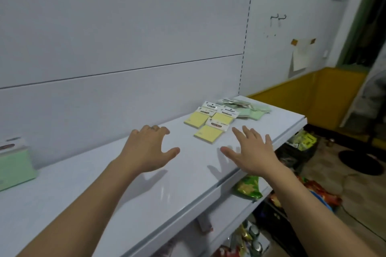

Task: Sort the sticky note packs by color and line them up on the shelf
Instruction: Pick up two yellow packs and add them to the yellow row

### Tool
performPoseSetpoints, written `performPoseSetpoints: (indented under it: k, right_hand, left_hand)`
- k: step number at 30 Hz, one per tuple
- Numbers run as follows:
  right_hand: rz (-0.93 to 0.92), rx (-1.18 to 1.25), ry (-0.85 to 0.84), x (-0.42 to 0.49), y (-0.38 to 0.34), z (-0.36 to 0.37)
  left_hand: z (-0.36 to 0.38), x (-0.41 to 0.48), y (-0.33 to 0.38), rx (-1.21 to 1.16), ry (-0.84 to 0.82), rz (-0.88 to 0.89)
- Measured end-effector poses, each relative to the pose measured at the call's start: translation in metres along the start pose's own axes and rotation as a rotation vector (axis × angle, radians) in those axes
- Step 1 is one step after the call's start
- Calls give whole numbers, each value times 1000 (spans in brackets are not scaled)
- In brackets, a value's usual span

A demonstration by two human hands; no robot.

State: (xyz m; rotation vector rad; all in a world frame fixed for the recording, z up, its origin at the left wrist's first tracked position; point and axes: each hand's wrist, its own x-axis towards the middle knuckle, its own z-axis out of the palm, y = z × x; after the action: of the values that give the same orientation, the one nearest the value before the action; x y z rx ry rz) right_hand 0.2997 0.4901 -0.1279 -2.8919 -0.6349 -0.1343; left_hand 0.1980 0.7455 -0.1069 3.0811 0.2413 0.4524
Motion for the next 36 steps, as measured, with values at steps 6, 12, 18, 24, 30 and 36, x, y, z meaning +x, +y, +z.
performPoseSetpoints:
  k: [6, 12, 18, 24, 30, 36]
  right_hand:
    - [43, 62, 5, 3, 70, -7]
    - [25, 119, 2, 14, 95, -7]
    - [22, 172, -29, 28, 89, 7]
    - [41, 131, -52, 52, 79, 6]
    - [109, 147, -69, 87, 73, 8]
    - [125, 247, -46, 128, 74, 24]
  left_hand:
    - [15, 36, 69, -32, -18, 9]
    - [27, 52, 97, -26, -31, -3]
    - [38, 67, 93, -17, -71, -15]
    - [54, 95, 82, -85, -77, -22]
    - [84, 125, 78, -148, -121, -52]
    - [110, 135, 88, -218, -114, -105]
